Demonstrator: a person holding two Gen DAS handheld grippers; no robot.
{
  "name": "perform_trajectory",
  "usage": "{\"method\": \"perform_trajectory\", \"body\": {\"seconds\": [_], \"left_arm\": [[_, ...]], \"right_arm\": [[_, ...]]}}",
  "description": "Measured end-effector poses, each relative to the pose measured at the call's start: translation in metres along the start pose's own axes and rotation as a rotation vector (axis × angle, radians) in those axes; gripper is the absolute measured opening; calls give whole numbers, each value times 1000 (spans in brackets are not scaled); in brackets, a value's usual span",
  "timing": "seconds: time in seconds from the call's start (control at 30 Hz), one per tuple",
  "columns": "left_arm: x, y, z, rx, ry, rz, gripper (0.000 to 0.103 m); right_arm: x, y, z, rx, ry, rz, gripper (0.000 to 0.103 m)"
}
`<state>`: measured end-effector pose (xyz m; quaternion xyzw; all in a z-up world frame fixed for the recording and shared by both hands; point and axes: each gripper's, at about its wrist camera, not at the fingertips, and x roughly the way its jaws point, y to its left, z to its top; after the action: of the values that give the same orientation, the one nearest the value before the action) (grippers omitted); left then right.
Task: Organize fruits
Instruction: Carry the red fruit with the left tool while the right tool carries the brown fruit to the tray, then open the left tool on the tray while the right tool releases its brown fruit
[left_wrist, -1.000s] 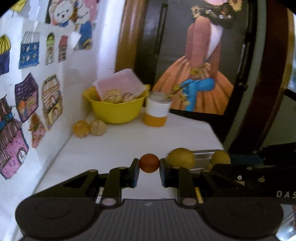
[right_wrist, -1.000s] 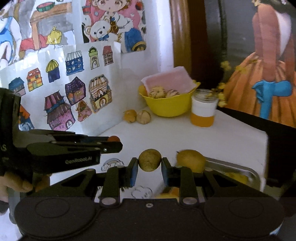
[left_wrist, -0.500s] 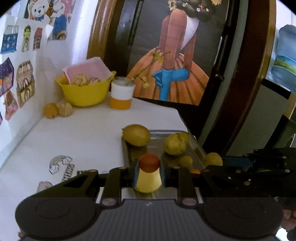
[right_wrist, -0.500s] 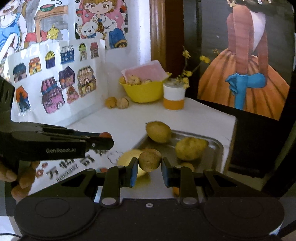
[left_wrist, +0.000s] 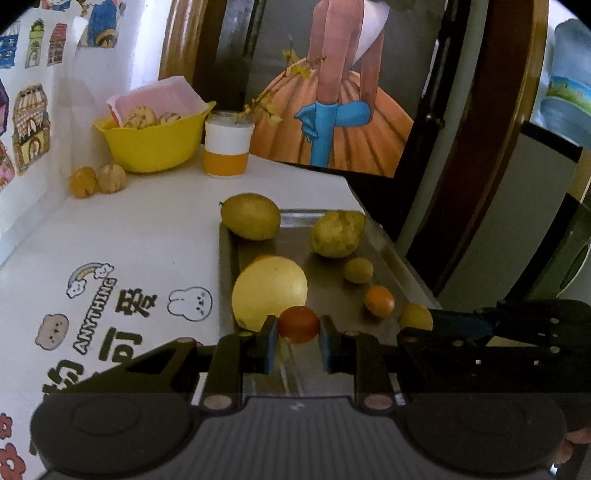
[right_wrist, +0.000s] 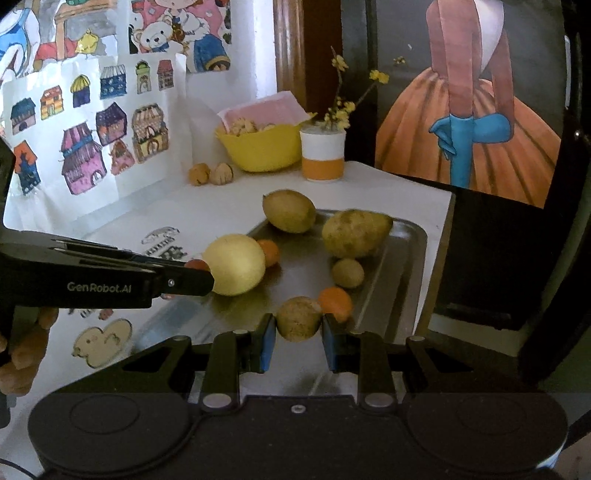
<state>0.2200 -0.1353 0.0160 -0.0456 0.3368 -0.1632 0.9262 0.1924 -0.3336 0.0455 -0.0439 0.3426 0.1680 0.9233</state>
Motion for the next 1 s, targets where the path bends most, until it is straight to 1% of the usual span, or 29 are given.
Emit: {"method": "perform_trajectory", "body": {"seconds": [0.33,0.73,0.8,0.87,0.97,1.0], "left_arm": [[14,-6,-8,15,32,33,25],[26,-2,-12,14,73,70,26],[25,-1,-12,8,70,73,26],[23,-1,-12,1,74,74,30],[18,1,-12,-19,75,67,36],[15,2,-12,-28,71,61,41]], "right_arm": [[13,-6,-14,8,-10,-27,29],[23,-6,-19,2,-29,-43,29],[22,-6,-20,3,-35,-47,31],[20,-6,-21,8,-40,-52,39],[13,-5,-22,12,-56,-60,47],[10,-5,-23,10,-66,-67,48]]}}
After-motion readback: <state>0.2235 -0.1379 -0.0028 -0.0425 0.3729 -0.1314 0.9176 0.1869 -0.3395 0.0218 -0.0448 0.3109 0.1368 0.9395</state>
